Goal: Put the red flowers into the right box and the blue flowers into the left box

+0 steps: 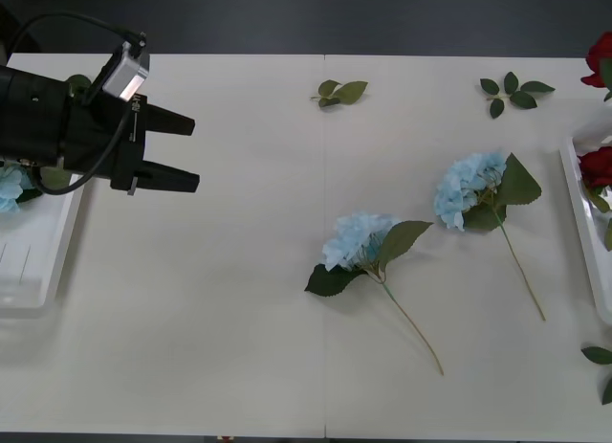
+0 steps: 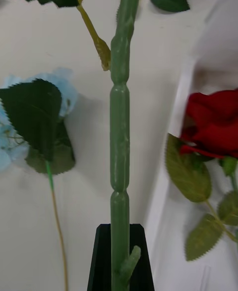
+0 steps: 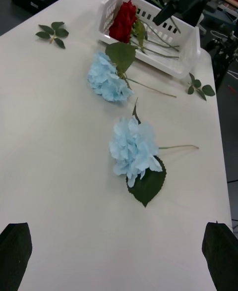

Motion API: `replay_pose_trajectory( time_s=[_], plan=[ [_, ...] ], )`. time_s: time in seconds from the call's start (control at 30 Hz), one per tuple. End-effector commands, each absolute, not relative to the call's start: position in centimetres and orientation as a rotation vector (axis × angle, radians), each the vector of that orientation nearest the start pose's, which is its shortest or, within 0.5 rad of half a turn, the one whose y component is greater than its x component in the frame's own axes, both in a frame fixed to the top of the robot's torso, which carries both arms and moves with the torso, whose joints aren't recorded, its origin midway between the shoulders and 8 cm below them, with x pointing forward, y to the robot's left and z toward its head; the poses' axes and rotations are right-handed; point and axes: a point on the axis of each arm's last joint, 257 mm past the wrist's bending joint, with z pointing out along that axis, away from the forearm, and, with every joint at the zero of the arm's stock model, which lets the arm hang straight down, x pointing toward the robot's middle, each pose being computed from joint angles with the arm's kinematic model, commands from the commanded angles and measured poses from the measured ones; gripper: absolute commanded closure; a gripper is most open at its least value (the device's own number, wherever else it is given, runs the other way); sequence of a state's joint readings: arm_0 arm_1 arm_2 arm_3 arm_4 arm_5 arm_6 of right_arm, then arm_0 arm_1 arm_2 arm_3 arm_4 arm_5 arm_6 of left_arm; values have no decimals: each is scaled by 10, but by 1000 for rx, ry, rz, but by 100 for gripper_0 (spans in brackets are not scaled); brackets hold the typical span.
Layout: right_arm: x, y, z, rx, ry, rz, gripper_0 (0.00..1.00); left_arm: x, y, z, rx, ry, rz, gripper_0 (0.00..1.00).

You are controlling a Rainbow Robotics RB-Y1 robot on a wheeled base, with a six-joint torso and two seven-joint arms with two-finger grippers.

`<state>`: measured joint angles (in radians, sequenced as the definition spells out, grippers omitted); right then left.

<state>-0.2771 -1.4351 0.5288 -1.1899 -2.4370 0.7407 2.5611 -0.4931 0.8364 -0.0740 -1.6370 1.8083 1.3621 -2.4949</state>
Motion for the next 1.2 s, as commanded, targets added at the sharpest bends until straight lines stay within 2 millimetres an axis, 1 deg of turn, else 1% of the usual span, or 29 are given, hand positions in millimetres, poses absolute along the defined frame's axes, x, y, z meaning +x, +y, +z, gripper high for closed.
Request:
replay_pose_trajectory(
  time_s=[0.03,0.07,0.13,0.2,0.3,0.33,0.4,0.57,0.67,0.77,0.8,0.83,0.87,0.93,0.97,1.0,1.07,1.1,1.13,1.2],
  plan=[
    [466,-545,-192,-212,2290,204,100,447,181,-84,1425,1632,-655,0],
    [465,-553,-193,-204,2295,178,100,448,185,-86,1428,1639,-650,0],
    [459,-587,-199,-143,2304,95,100,452,199,-88,1442,1649,-615,0],
    [452,-612,-207,-67,2311,61,100,455,209,-88,1438,1666,-600,0],
    [442,-639,-219,9,2321,12,100,457,216,-89,1432,1684,-597,0],
    [438,-652,-223,25,2323,-28,100,457,217,-88,1432,1685,-595,0],
    [436,-664,-229,31,2328,-84,100,457,217,-88,1432,1685,-595,0],
    [436,-675,-242,1,2331,-185,100,457,211,-88,1430,1674,-608,0],
    [440,-672,-248,-11,2328,-198,100,458,210,-87,1434,1669,-604,0],
    [441,-677,-250,-5,2318,-226,100,458,210,-87,1434,1669,-604,0],
    [440,-679,-250,-5,2315,-238,95,458,210,-87,1434,1669,-604,0],
    [439,-682,-252,-3,2317,-247,77,458,210,-87,1434,1669,-604,0],
    [438,-686,-251,0,2317,-259,57,458,210,-87,1434,1669,-604,0],
    [434,-691,-253,-22,2330,-292,22,458,210,-87,1434,1669,-604,0],
    [433,-692,-254,-45,2338,-307,13,458,210,-87,1434,1669,-604,0],
    [434,-690,-254,-73,2342,-319,7,458,210,-87,1434,1669,-604,0],
    [435,-687,-255,-104,2348,-326,2,458,210,-87,1434,1669,-604,0],
    [440,-679,-254,-134,2347,-315,0,458,210,-87,1434,1669,-604,0],
    [441,-676,-255,-142,2349,-307,0,458,210,-87,1434,1669,-604,0],
    [448,-661,-253,-174,2350,-267,0,458,210,-87,1434,1669,-604,0]
  ],
)
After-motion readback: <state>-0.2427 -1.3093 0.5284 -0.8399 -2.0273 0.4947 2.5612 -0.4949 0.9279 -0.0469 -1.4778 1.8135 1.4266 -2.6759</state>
